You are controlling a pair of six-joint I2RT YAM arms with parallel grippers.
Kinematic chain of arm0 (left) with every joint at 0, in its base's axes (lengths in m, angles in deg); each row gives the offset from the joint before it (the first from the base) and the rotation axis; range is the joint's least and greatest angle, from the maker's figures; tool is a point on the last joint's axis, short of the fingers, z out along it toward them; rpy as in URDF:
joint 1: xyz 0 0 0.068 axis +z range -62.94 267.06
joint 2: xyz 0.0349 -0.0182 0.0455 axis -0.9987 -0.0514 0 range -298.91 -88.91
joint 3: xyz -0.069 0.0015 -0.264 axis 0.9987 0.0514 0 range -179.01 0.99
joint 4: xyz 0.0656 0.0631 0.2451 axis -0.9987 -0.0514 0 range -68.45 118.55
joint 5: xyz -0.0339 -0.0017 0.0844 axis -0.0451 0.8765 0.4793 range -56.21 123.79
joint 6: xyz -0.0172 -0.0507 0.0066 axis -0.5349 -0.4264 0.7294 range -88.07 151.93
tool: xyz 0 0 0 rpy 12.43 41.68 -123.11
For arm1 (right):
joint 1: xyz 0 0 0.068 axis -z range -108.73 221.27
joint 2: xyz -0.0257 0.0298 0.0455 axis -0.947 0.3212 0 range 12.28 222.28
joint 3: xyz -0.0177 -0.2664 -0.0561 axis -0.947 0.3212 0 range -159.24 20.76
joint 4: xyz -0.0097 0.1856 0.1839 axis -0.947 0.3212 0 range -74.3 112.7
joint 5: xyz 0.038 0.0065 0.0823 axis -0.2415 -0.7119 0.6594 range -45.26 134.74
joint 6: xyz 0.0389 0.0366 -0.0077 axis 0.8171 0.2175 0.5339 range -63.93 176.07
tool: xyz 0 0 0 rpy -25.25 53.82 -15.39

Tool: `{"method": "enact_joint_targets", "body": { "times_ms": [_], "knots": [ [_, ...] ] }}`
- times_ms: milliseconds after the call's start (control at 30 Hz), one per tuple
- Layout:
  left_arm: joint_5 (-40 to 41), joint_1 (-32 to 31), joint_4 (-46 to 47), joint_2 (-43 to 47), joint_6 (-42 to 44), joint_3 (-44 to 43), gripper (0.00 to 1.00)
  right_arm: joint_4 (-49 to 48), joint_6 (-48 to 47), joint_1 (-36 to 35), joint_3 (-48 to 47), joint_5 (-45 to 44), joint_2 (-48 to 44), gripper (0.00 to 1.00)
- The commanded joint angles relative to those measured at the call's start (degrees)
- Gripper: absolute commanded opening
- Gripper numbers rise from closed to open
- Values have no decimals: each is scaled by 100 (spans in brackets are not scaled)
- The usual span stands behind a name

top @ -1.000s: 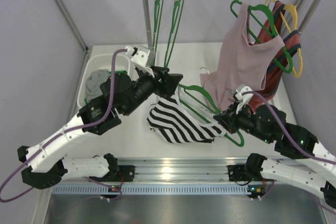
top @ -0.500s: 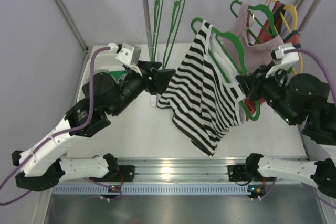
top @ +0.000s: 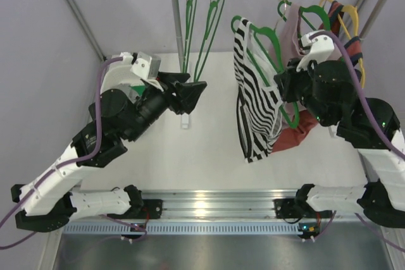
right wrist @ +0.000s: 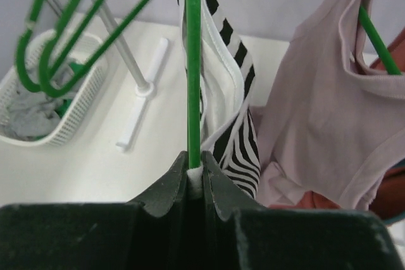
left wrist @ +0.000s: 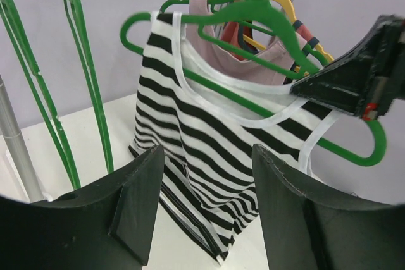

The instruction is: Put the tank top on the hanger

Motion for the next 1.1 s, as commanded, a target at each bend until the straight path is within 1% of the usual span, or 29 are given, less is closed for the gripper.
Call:
{"method": "enact_joint_targets", "body": {
  "times_ms": [0,33,67,100,133,200,267,300,400,600,800,933,1067],
  "knots": [
    [-28,-13,88,183,17,109,63,-436,153,749,681,659,-363,0],
    [-37,-5,79,201,8,179,63,-602,110,970,858,1166,-425,0],
    [-37,-5,88,192,-9,206,63,-908,57,1207,999,1441,-469,0],
    [-37,-13,114,201,-10,241,63,-1050,-21,1662,1114,1731,-513,0],
    [-46,-5,123,218,-18,302,63,-1165,-48,1858,1219,2212,-496,0],
    [-46,-13,123,219,-18,356,63,-1376,-118,2297,1229,2462,-409,0],
    [-37,-5,123,253,-45,435,63,-1526,-171,2545,1194,2814,-338,0],
    [-29,-5,149,254,-45,461,63,-1622,-180,2807,1107,2963,-251,0],
    [-20,-5,167,306,-62,593,63,-1667,-163,3238,765,3455,4,0],
    [-46,-5,167,289,-45,628,63,-1693,-110,3801,9,3825,575,0],
    [-90,-5,115,236,-97,655,63,-1711,-57,4154,-458,4089,1085,0],
    [-72,-5,79,245,-133,681,63,-1755,-57,4251,-353,4142,1200,0],
    [-81,-13,44,201,-159,690,63,-1878,-66,4356,-37,4186,1156,0]
  ]
}}
